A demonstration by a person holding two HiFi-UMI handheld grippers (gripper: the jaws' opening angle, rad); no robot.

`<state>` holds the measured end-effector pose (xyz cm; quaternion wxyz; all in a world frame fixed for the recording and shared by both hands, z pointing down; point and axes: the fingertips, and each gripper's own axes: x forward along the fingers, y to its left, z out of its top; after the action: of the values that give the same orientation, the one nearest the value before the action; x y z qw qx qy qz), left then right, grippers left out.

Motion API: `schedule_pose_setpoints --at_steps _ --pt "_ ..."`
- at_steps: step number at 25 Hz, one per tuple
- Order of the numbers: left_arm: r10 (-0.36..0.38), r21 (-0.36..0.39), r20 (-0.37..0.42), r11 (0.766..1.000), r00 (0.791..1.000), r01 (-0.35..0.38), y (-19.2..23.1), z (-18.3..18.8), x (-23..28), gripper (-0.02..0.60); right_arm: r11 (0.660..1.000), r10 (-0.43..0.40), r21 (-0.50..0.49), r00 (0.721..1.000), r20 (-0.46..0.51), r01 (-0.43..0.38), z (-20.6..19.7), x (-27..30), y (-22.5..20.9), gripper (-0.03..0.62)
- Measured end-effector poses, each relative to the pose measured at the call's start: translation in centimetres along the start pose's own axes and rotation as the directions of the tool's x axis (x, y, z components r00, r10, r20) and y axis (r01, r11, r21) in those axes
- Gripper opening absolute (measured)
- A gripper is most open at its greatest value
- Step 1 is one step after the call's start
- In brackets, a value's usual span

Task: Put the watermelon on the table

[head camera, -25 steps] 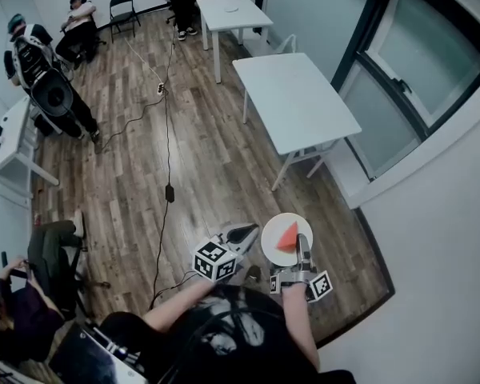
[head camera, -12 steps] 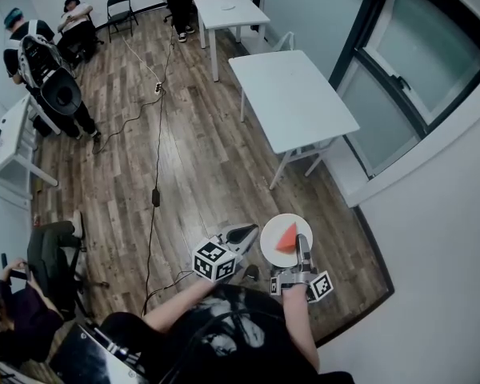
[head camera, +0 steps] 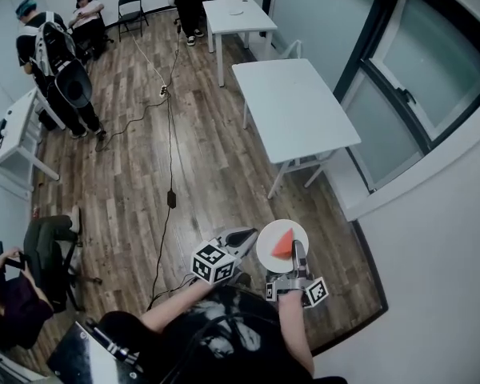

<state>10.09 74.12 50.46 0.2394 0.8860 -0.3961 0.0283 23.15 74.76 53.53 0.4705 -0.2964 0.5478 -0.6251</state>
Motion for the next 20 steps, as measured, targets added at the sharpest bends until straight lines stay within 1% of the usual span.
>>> schedule_pose_setpoints --at_steps 5,10,15,20 --pt "0.027 -0.013 -0.018 1.000 0.999 -0.027 0.4 -0.5 1.2 0.006 0.999 -0.033 0.028 0.999 -0.013 0.034 1.4 0.8 -1.3 0.034" --pt "0.040 -0.035 -0.031 0.999 0.999 -0.041 3.0 0.1 2.8 0.006 0.997 -0.060 0.042 0.998 -0.013 0.061 2.2 3.3 -2.7 0.034" --pt "0.036 -0.039 -0.023 0.999 0.999 -0.037 7.3 2.6 5.1 0.006 0.997 -0.071 0.040 0.997 -0.018 0.071 2.7 8.6 -3.6 0.034" --pt "0.046 -0.056 0.008 0.997 0.999 -0.045 13.3 6.0 6.0 0.006 0.998 -0.058 0.018 0.997 -0.046 0.059 1.1 15.6 -4.0 0.034"
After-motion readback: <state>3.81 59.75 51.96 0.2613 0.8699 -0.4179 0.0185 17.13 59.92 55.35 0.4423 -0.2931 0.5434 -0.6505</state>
